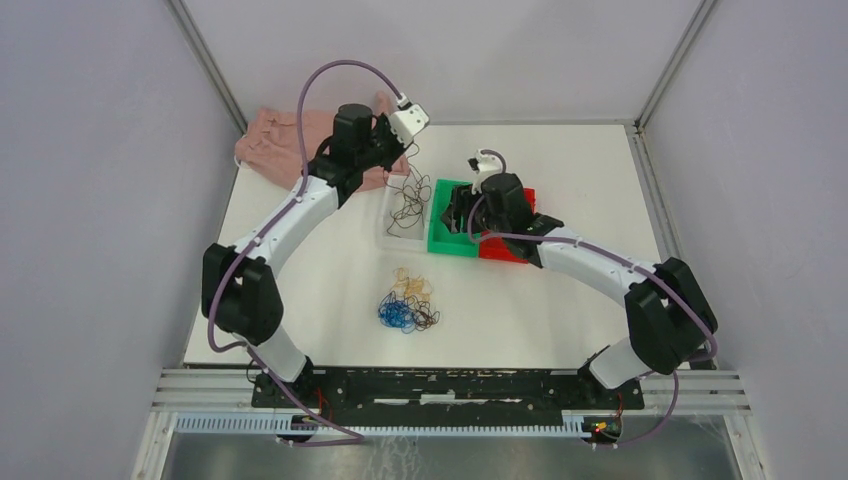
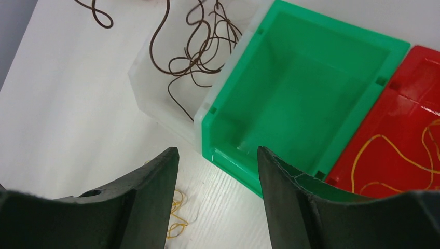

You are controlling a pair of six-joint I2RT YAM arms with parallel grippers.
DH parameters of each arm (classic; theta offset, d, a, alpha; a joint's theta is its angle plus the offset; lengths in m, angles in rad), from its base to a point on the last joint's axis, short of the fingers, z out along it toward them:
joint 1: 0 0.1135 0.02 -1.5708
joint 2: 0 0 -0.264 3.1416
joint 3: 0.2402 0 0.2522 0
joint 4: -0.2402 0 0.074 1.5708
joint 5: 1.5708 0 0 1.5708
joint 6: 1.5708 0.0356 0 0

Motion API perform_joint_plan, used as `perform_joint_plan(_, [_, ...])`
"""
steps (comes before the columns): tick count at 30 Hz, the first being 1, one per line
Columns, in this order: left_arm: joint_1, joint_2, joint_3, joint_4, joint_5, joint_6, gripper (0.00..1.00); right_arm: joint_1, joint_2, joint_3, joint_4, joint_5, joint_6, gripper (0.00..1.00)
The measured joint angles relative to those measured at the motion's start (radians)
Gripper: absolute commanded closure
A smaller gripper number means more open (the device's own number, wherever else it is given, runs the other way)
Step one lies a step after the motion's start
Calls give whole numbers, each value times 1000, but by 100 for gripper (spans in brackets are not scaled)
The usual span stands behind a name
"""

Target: Untangle the cables

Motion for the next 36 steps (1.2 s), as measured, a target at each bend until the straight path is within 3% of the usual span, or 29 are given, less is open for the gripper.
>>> perform_joint_plan(16, [-10,25,-139,-59,-67,150,97,-8,-172,-84,-93,71,73,35])
perform_joint_plan(34, [-77,257,-83,-74,-107,144,97,-22,-303,-161,-122,124,84,35])
perform_joint_plan(36, [-77,269,-82,-75,-114,137,91,-24,-303,-162,-122,127,84,35])
